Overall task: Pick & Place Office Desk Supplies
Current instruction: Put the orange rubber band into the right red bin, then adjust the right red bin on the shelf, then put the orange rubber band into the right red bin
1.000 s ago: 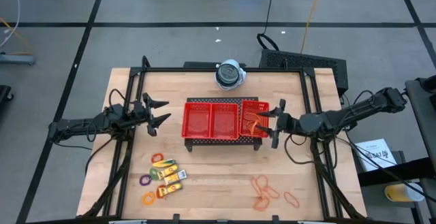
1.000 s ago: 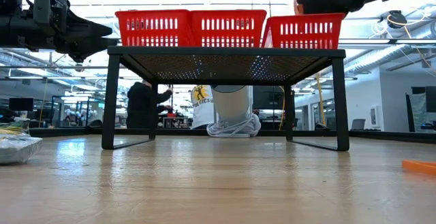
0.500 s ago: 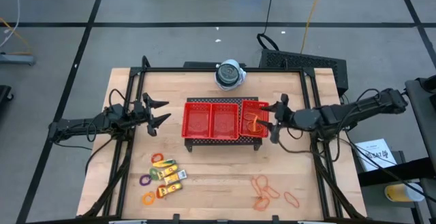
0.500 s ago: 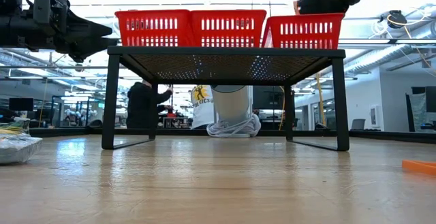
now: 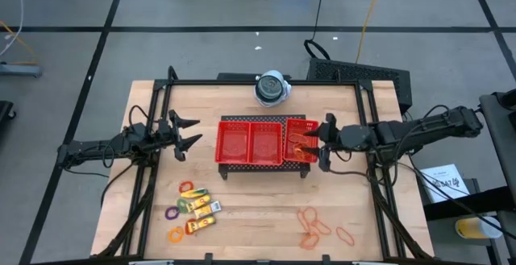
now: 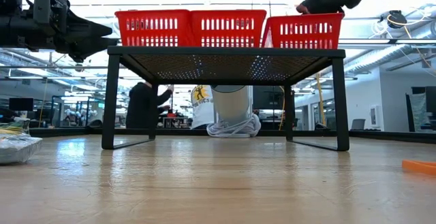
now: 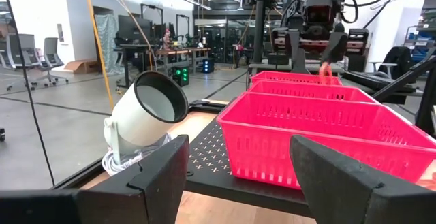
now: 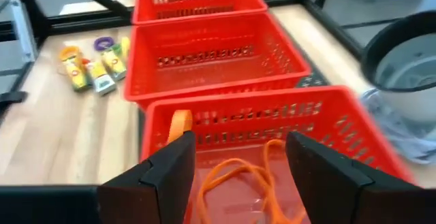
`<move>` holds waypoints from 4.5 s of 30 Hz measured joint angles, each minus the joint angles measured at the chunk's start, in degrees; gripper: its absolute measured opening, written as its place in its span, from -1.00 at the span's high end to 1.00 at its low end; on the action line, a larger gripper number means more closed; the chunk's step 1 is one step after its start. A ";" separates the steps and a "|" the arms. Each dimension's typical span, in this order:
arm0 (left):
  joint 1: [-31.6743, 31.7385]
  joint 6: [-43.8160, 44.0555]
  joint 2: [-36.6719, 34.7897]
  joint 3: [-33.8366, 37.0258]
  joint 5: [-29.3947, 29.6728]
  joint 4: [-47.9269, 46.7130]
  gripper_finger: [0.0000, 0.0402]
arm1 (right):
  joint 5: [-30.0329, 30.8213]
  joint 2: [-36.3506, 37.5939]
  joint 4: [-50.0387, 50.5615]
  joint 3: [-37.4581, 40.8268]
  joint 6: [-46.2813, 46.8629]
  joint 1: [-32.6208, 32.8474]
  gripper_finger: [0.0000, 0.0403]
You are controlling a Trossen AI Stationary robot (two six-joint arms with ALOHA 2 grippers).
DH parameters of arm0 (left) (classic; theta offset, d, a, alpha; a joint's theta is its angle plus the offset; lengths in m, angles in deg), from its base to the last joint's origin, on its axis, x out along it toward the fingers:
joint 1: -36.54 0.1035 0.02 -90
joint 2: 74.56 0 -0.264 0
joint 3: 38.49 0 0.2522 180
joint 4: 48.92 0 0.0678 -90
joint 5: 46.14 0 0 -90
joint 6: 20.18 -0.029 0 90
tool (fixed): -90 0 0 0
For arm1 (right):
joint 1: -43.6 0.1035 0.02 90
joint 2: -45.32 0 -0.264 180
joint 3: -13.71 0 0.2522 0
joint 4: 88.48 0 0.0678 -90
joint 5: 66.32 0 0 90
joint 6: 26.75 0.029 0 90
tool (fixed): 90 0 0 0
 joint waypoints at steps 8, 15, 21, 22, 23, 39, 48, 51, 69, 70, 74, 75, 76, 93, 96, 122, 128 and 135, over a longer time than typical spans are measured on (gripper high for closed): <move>0.00 0.00 0.00 0.00 0.00 0.02 -0.33 | 6.90 0.05 -0.90 0.00 -8.18 -0.10 -0.05; 0.01 0.01 0.00 -0.02 0.00 0.00 -0.33 | 12.16 2.95 2.41 0.00 -9.41 -0.10 -0.05; 0.00 0.02 0.00 0.00 0.00 0.01 -0.33 | 17.25 8.99 11.60 -0.01 -4.77 -0.09 -0.05; 0.00 0.02 0.00 -0.01 0.00 0.04 -0.33 | 17.11 9.74 13.99 -0.01 -3.50 -0.07 -0.05; 0.01 0.01 0.00 -0.01 0.00 0.02 -0.33 | 16.48 10.47 16.61 -0.02 -2.05 -0.07 -0.05; 0.01 0.00 0.00 -0.01 0.00 0.01 -0.33 | 10.09 8.71 17.19 5.98 3.02 -0.10 -0.05; 0.01 0.00 0.00 0.00 0.00 0.00 -0.33 | 9.93 7.02 7.04 8.29 0.13 -0.10 -0.05; 0.02 0.01 0.00 0.00 0.00 0.01 -0.33 | 9.92 6.60 5.98 8.87 -0.41 -0.10 -0.05; 0.01 0.01 0.00 0.00 0.00 0.02 -0.33 | -5.95 14.00 17.21 5.49 4.91 1.96 -0.05; 0.02 0.00 0.00 0.00 0.00 0.01 -0.33 | -8.49 14.23 16.76 5.49 5.34 2.64 -0.05; 0.01 0.02 0.00 0.00 0.00 0.00 -0.33 | -16.14 14.30 12.21 5.49 7.59 6.36 -0.05; 0.02 0.01 0.00 0.00 0.00 0.01 -0.33 | -17.23 14.23 10.46 5.49 7.74 7.68 -0.05; 0.02 0.02 0.00 0.00 0.00 0.02 -0.33 | -17.99 14.03 8.15 5.49 7.76 9.04 -0.05; 0.00 0.00 0.00 0.00 0.00 0.01 -0.33 | -12.94 -2.30 -34.41 3.61 -4.88 36.71 -0.05; 0.00 0.00 0.00 0.00 0.00 0.02 -0.33 | -4.23 -6.89 -29.45 -1.44 -3.24 40.36 -0.05; 0.00 0.02 0.00 0.00 0.00 0.00 -0.33 | -9.83 -43.63 40.73 -28.48 59.44 47.99 0.20; 0.00 0.01 0.00 0.00 0.00 0.01 -0.33 | -9.81 -49.21 39.62 -28.46 59.44 47.99 0.23; 0.00 0.02 0.00 -0.02 0.00 0.02 -0.33 | -12.27 -53.31 39.56 -28.44 60.20 48.15 0.23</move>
